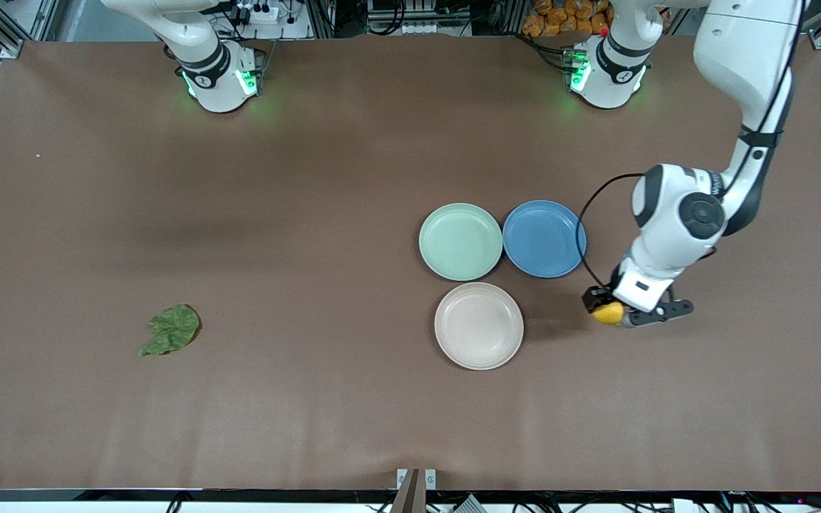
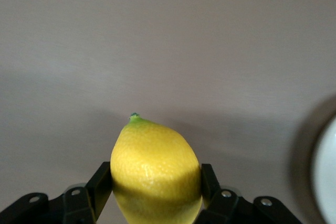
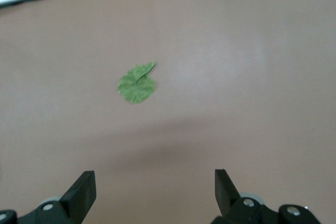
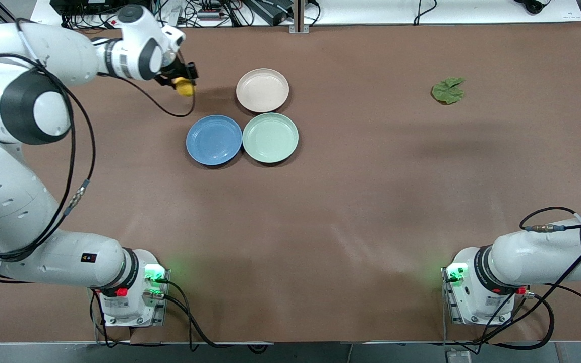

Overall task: Pick lemon and lettuce from plates
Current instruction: 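Carry the lemon off the plate with the left gripper while the right gripper withdraws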

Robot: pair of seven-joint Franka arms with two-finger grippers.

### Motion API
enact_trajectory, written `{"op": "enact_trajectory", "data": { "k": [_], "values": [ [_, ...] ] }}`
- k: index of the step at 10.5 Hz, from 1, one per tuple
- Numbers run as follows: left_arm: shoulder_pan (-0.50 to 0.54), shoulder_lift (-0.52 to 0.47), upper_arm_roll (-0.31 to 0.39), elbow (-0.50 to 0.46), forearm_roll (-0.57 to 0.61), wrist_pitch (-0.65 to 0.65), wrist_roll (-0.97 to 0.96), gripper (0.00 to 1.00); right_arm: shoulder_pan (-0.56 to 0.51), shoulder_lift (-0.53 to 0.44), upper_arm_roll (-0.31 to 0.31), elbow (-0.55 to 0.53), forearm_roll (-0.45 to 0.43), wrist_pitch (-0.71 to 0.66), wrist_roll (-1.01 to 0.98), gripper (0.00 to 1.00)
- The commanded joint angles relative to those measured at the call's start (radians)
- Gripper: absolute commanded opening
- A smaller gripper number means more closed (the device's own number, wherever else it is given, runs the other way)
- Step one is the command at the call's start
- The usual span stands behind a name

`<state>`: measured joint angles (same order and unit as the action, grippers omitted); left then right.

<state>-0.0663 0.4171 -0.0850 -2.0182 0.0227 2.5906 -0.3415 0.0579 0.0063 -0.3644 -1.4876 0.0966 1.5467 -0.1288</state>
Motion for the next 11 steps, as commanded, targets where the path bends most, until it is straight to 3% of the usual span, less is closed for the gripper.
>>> {"op": "enact_trajectory", "data": {
  "k": [1,5,8,9,10,11],
  "values": [
    [0.097,-0.011,-0.010,-0.025,0.025,0.002,0.135,0.00,-0.032,-0.003,0.022,-0.011,0.000,-0.057,-0.026,1.00],
    [0.209,-0.026,-0.010,-0.019,0.025,-0.125,0.356,0.00,-0.033,0.001,0.018,-0.014,0.002,-0.047,-0.086,1.00],
    [0.226,-0.031,-0.002,0.022,0.061,-0.246,0.415,0.00,-0.023,0.034,0.025,-0.011,-0.012,-0.028,-0.074,1.00],
    [0.226,-0.031,-0.004,0.042,0.084,-0.282,0.412,0.00,-0.035,0.032,0.041,-0.002,-0.002,-0.014,-0.074,1.00],
    [0.226,-0.031,-0.005,0.056,0.086,-0.300,0.409,0.00,-0.062,0.043,0.095,0.025,-0.014,-0.010,-0.062,1.00],
    [0.226,-0.031,-0.009,0.062,0.082,-0.302,0.398,0.18,-0.111,0.060,0.173,0.053,-0.026,-0.008,-0.001,1.00]
  ]
}}
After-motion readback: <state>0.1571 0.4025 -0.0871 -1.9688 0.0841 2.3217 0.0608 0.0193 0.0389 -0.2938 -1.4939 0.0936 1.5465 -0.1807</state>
